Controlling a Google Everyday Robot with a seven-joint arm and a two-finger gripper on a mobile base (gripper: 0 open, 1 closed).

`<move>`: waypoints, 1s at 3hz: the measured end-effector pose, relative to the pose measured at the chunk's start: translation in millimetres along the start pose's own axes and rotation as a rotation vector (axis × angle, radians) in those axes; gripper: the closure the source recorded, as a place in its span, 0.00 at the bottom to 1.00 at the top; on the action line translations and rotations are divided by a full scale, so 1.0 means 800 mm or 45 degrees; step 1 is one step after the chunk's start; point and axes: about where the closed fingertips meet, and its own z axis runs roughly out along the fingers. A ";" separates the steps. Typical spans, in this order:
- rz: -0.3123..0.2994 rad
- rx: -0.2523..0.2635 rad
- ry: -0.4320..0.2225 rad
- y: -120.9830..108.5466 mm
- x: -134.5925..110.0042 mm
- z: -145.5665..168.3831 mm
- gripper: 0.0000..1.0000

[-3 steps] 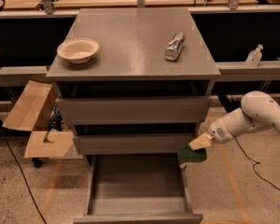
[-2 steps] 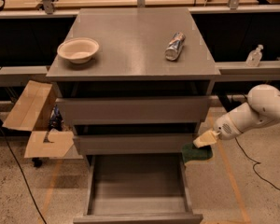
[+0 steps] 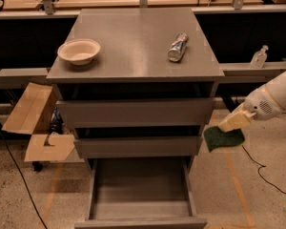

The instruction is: Pick sponge from bottom drawer and place on counter

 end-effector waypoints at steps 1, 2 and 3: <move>-0.150 0.092 -0.015 0.037 -0.058 -0.070 1.00; -0.309 0.149 -0.118 0.081 -0.109 -0.125 1.00; -0.331 0.154 -0.130 0.086 -0.116 -0.131 1.00</move>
Offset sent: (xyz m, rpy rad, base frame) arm -0.0211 0.0615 0.2388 0.0190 -0.4593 0.1989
